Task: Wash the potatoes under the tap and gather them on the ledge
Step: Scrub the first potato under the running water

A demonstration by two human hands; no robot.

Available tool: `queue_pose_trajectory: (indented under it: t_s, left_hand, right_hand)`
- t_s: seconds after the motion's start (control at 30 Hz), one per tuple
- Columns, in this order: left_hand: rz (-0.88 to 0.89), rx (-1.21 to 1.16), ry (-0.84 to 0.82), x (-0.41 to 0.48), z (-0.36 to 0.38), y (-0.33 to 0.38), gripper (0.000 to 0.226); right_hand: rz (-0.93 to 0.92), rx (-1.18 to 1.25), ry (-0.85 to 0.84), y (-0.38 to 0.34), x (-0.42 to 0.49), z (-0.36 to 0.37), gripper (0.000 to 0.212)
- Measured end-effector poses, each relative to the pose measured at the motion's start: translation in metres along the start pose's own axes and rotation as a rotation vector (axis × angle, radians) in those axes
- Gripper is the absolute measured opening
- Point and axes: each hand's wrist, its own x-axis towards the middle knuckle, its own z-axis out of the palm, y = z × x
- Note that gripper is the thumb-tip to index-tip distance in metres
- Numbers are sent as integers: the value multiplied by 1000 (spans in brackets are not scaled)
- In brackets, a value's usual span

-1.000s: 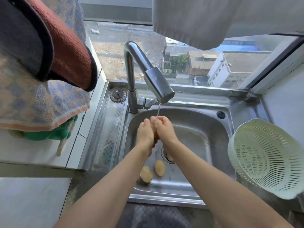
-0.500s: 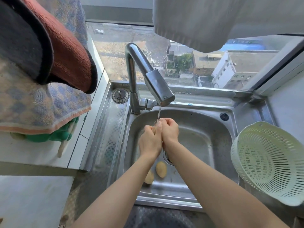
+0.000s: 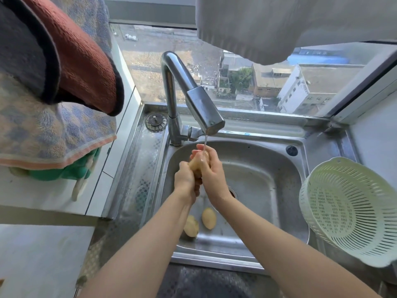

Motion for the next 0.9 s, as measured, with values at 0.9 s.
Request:
queue_pose_trajectory:
  t_s: [0.9]
  left_hand:
    - [331,376,-10,-21,1,-10,68]
  right_hand:
    - [204,-148,183,-5,23,1,39]
